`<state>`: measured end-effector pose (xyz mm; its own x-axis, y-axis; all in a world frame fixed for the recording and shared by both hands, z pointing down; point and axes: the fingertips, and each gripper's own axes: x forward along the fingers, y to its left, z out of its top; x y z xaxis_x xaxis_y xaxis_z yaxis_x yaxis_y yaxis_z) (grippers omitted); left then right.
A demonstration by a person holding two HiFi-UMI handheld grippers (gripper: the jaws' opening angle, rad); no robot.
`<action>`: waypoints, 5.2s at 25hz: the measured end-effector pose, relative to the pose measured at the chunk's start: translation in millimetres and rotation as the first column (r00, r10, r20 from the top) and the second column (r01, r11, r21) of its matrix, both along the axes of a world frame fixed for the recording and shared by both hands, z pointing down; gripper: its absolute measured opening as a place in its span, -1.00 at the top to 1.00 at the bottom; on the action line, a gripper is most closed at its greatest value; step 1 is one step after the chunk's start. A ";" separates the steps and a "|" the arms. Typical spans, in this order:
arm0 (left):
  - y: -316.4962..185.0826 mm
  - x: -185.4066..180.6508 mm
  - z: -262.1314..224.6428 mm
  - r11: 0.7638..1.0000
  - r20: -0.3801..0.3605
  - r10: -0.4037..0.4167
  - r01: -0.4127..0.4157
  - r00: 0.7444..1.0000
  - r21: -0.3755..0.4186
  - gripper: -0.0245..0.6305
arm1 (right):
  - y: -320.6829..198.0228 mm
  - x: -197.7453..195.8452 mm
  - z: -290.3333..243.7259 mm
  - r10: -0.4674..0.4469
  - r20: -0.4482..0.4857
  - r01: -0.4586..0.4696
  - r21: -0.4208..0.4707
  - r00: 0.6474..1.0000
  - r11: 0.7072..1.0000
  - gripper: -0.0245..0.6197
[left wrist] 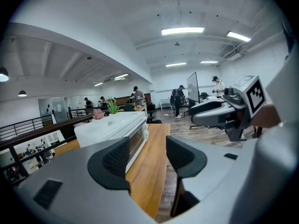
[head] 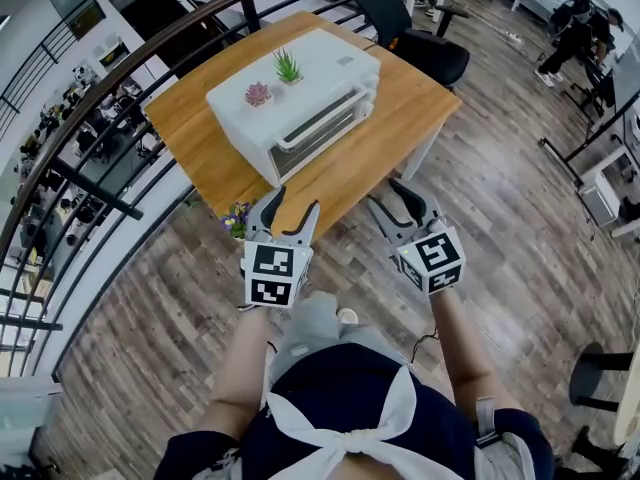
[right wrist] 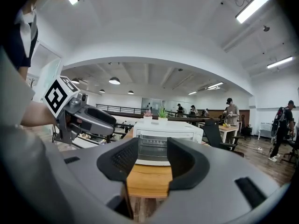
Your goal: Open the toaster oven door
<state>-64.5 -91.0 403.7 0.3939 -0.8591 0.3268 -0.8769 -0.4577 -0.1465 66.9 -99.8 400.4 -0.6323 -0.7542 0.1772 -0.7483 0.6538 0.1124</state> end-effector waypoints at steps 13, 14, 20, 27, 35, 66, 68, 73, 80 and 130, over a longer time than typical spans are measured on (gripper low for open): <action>-51.6 -9.3 10.2 0.999 0.053 -0.006 0.008 0.999 -0.033 0.20 | -52.6 -11.4 8.5 -0.046 -0.067 0.046 -0.006 0.997 0.999 0.34; -57.4 -9.3 11.0 0.999 0.061 -0.006 0.009 0.998 -0.037 0.20 | -58.6 -11.9 8.2 -0.052 -0.076 0.052 -0.006 0.996 0.999 0.34; -90.1 -11.0 18.3 0.998 0.087 0.001 0.005 0.996 -0.066 0.20 | -96.5 -17.9 6.1 -0.082 -0.131 0.083 0.000 0.988 0.997 0.33; -117.2 -20.3 27.9 0.995 0.139 -0.018 0.032 0.990 -0.100 0.20 | -130.3 -33.8 14.0 -0.135 -0.177 0.133 -0.024 0.975 0.991 0.31; -138.7 -23.5 47.3 0.986 0.158 -0.009 0.035 0.987 -0.162 0.20 | -165.5 -49.7 30.9 -0.191 -0.314 0.193 -0.025 0.930 0.981 0.28; -163.0 -23.7 63.4 0.985 0.283 0.067 -0.018 0.957 -0.173 0.49 | -217.8 -89.4 71.6 -0.355 -0.640 0.394 -0.088 0.681 0.915 0.37; -161.7 -22.4 63.5 0.985 0.280 0.067 -0.017 0.958 -0.174 0.49 | -216.8 -88.0 71.6 -0.362 -0.634 0.394 -0.097 0.683 0.914 0.36; -158.3 -20.0 63.4 0.984 0.283 0.067 -0.018 0.957 -0.175 0.49 | -213.4 -85.4 71.3 -0.364 -0.624 0.392 -0.100 0.691 0.915 0.37; -155.6 -16.7 65.3 0.985 0.290 0.073 -0.023 0.954 -0.170 0.50 | -210.8 -82.2 73.6 -0.352 -0.621 0.383 -0.089 0.701 0.919 0.36; -115.2 21.6 87.7 0.980 0.383 0.165 -0.109 0.909 -0.164 0.63 | -174.0 -49.7 96.7 -0.317 -0.641 0.300 -0.138 0.699 0.944 0.28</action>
<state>-42.9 -206.2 491.4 0.3201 -0.7420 0.5890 -0.6884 -0.6093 -0.3934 17.3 -273.8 497.1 -0.5540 -0.5284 0.6433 -0.2541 0.8432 0.4738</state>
